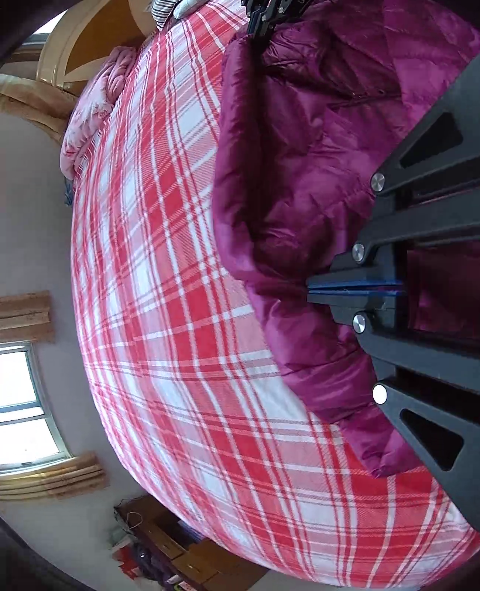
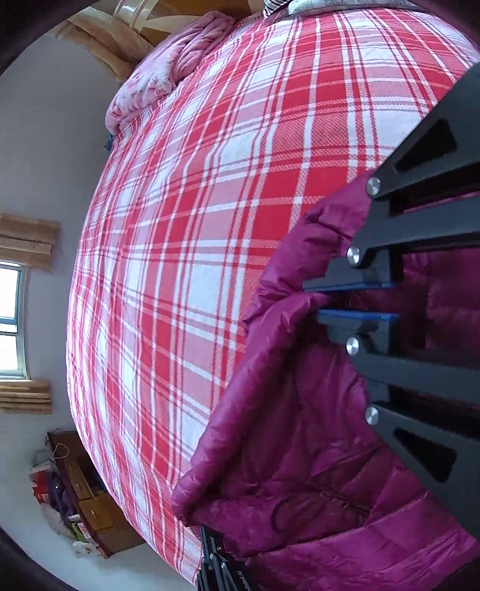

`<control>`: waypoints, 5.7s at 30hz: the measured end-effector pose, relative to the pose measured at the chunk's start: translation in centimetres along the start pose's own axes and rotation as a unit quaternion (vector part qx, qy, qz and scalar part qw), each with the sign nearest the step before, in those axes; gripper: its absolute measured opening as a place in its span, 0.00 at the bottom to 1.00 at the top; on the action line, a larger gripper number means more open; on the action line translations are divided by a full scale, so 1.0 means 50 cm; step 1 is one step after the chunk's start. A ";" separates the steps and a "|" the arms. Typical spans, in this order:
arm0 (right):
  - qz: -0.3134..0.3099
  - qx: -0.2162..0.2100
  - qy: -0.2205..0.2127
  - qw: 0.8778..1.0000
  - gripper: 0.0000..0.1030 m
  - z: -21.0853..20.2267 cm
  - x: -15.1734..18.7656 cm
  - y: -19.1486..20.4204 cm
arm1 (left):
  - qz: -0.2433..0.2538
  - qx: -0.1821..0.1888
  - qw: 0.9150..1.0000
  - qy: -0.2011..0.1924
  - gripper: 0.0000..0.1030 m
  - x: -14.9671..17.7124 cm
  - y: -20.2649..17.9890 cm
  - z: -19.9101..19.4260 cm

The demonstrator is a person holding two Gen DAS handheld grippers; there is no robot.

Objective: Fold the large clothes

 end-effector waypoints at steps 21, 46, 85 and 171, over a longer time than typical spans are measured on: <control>-0.003 -0.005 -0.041 0.999 0.09 0.014 0.037 -0.005 | -0.117 0.059 0.990 -0.057 0.02 -0.161 -0.023 -0.036; -0.002 -0.023 -0.048 0.999 0.11 -0.002 0.037 -0.007 | -0.067 0.016 0.998 0.004 0.64 -0.061 -0.059 0.048; 0.097 -0.037 -0.030 0.994 0.41 0.038 0.018 0.060 | -0.015 -0.004 1.000 -0.019 0.85 -0.059 -0.126 0.067; 0.119 -0.003 -0.026 0.993 0.83 -0.376 0.517 -0.020 | -0.045 -0.079 0.995 -0.041 0.91 0.597 -0.045 -0.455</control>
Point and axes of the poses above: each gripper's, at about its wrist camera, not at the fingertips, and z roughly the way its jaws point, y to its left, x to its underside, the point moved 3 cm from there along z, roughly the way its jaws point, and after that the axes turned 12 degrees about z, right-handed, at the moved point
